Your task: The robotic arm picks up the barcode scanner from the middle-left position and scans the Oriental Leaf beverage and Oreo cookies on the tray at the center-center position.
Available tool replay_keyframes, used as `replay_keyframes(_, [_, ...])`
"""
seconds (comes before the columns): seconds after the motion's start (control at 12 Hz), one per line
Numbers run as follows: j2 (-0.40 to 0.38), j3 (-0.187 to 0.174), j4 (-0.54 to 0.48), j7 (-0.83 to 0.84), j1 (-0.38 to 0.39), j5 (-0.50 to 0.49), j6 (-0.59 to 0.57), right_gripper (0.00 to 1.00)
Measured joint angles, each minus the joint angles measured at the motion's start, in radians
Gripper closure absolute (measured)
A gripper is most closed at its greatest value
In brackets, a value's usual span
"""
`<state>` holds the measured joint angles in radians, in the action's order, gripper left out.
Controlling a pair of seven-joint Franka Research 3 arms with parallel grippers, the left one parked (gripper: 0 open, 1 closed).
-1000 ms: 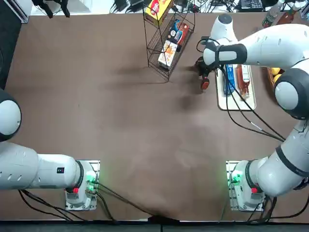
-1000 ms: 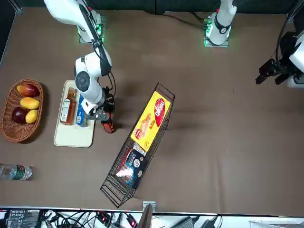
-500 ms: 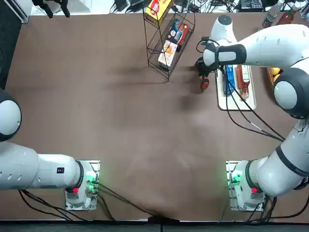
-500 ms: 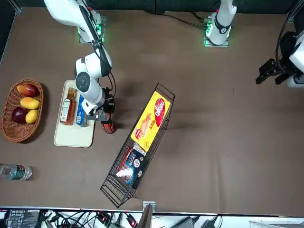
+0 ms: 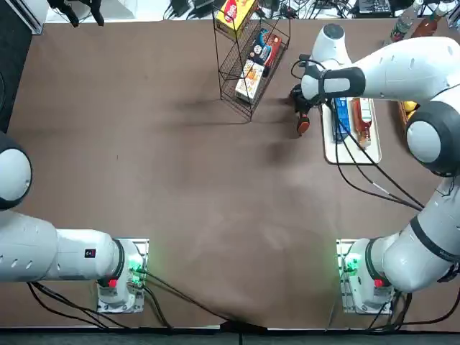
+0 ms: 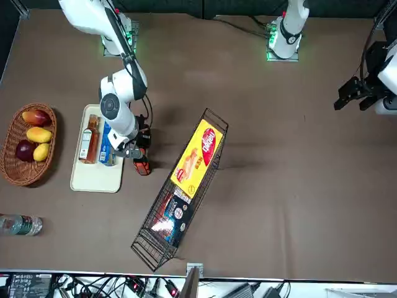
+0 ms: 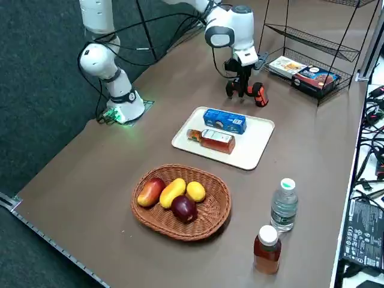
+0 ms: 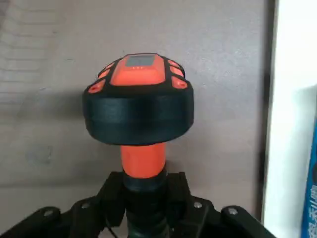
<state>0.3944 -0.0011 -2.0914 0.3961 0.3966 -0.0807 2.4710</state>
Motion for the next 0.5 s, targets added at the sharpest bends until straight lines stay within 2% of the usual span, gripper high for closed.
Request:
replay_keyframes(0.17, [0.005,0.0,0.0,0.001,0.005,0.0,0.006,0.56])
replay_keyframes(0.33, [0.005,0.0,0.0,0.002,0.008,0.0,0.013,0.31])
replay_keyframes(0.5, [0.005,0.0,0.0,0.002,0.008,0.0,0.016,0.26])
